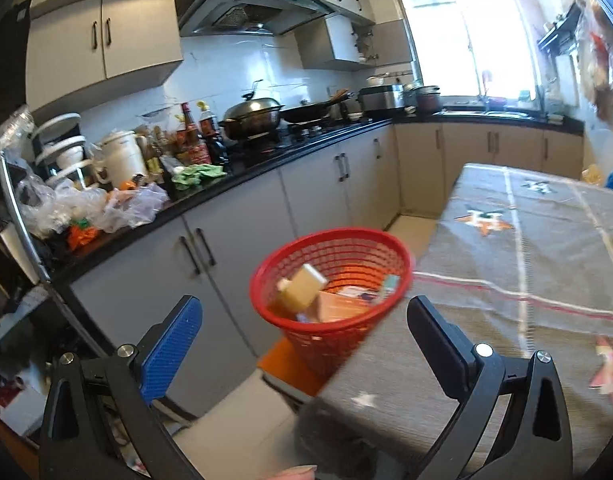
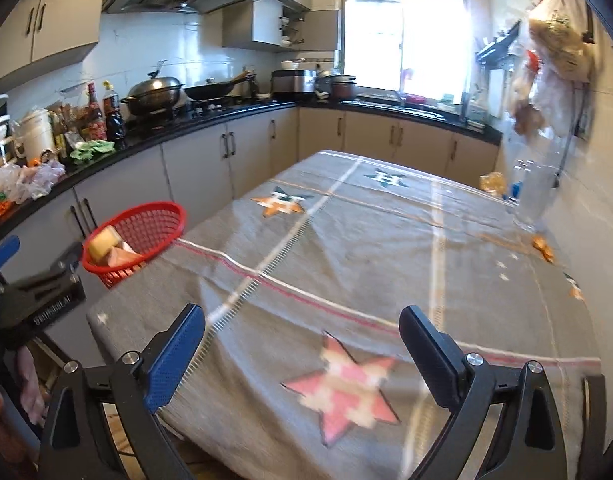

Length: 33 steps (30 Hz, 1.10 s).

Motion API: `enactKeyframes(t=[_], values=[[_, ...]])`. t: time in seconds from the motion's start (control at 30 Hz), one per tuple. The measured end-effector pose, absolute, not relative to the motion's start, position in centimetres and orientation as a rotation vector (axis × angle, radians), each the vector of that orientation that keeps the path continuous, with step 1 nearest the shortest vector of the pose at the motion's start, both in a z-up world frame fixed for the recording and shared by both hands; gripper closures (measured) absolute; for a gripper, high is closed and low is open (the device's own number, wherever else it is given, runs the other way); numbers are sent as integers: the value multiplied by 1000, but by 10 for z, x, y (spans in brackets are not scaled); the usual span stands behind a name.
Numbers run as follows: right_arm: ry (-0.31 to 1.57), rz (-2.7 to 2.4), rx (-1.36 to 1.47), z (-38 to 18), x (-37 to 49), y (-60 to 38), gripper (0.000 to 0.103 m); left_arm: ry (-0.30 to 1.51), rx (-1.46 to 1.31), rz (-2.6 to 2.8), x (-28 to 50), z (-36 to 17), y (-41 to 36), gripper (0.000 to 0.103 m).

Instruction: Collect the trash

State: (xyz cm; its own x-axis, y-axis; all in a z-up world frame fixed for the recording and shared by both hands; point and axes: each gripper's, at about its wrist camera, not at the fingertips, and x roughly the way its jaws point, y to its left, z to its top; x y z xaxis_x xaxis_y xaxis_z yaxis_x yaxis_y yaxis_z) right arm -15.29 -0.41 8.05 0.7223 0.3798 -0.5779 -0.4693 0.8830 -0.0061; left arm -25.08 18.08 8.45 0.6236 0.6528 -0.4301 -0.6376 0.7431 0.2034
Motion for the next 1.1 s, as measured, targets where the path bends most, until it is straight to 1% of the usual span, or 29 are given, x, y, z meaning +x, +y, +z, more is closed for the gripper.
enactKeyframes(t=[0.2, 0.43, 1.1], values=[[580, 414, -153, 78, -165, -25, 3, 488, 51, 730, -249, 84, 169, 1], [537, 399, -186, 79, -174, -14, 2, 477, 55, 750, -256, 80, 171, 1], [541, 385, -233, 71, -178, -4, 1, 502, 78, 736, -256, 71, 171, 1]])
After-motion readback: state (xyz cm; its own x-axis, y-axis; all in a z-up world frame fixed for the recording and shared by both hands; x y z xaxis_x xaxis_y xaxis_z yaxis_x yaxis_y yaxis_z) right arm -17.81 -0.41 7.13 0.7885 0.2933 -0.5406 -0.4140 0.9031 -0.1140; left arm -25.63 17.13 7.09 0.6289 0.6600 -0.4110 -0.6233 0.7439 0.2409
